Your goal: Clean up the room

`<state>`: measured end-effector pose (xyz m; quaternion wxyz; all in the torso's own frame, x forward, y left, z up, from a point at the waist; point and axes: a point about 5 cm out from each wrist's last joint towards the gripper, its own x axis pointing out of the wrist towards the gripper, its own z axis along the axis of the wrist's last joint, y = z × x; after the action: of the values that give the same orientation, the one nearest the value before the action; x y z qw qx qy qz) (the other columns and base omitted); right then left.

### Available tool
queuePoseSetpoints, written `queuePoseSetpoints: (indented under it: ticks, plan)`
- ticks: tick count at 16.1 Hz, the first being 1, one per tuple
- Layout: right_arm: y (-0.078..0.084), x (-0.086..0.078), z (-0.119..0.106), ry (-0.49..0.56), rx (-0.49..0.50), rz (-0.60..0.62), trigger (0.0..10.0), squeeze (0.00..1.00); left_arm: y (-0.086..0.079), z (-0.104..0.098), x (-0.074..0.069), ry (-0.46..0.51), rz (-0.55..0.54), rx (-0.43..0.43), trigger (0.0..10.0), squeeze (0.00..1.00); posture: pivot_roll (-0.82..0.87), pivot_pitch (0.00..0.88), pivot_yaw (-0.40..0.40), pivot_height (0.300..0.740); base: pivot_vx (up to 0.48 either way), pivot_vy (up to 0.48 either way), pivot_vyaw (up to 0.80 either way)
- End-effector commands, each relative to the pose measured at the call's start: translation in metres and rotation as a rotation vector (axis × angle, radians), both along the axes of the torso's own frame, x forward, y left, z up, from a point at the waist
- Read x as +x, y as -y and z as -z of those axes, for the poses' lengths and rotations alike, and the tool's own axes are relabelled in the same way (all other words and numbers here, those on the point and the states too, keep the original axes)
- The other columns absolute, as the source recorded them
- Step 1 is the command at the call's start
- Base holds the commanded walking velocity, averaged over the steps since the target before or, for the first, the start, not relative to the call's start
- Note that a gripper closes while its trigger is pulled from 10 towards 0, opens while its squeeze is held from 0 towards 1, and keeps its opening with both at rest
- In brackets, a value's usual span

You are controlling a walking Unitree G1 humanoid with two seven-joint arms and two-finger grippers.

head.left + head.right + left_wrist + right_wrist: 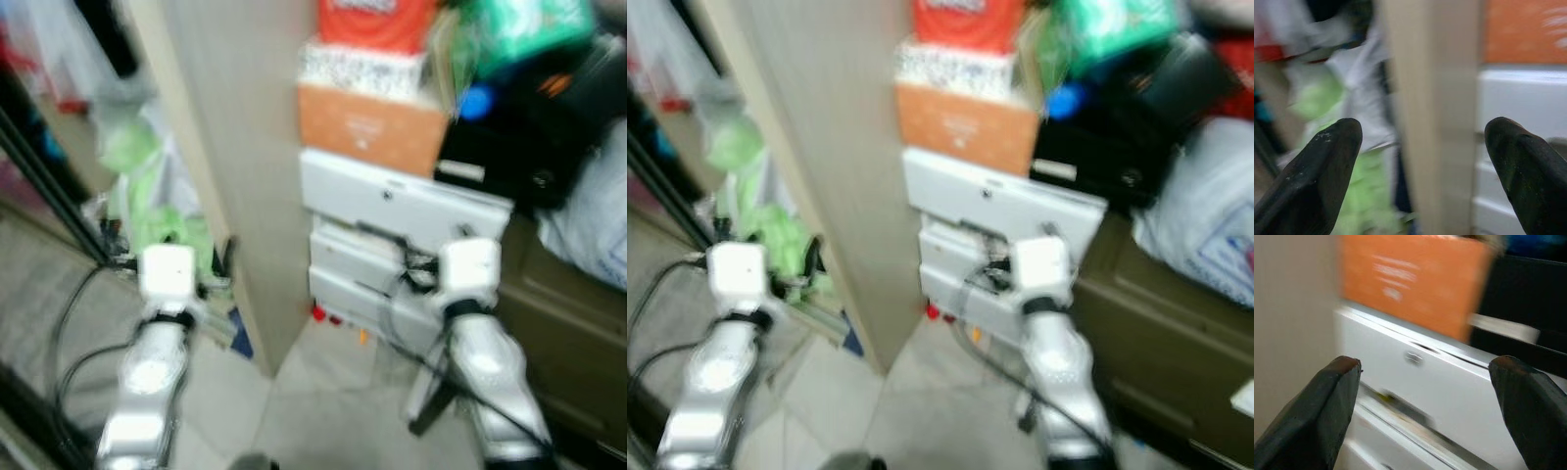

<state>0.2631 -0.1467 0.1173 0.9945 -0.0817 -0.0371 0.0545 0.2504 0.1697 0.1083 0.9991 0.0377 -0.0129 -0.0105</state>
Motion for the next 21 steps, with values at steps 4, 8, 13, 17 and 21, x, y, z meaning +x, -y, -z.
queuePoseSetpoints:
  ticks: [4,8,13,17,21]
  plan:
    - [0.0082,0.0,0.0004,-0.004,-0.015,0.017,10.0,0.0,0.005,-0.0046,0.0014,0.02,0.017,0.002,10.0,0.0,-0.08,0.0,0.038,0.74,0.0,0.0,0.8]
    - [0.0077,0.0005,0.0007,-0.004,-0.02,0.01,10.0,0.0,0.0054,-0.0043,0.0017,0.021,0.016,0.002,10.0,0.0,-0.08,0.0,0.034,0.74,0.0,0.0,0.8]
    - [0.0085,0.0007,0.0017,-0.009,-0.019,0.012,10.0,0.0,0.0059,-0.0036,0.0012,0.021,0.012,0.0,10.0,0.0,-0.08,0.0,0.026,0.74,0.0,0.0,0.8]
    - [0.0096,0.0011,0.0018,-0.011,-0.018,0.015,10.0,0.0,0.0065,-0.004,0.0009,0.022,0.01,-0.002,10.0,0.0,-0.08,0.0,0.022,0.74,0.0,0.0,0.8]
    - [0.0107,0.0022,0.0027,-0.015,-0.014,0.02,10.0,0.0,0.0068,-0.0034,0.0007,0.018,0.01,-0.005,10.0,0.0,-0.08,0.0,0.02,0.74,0.0,0.0,0.8]
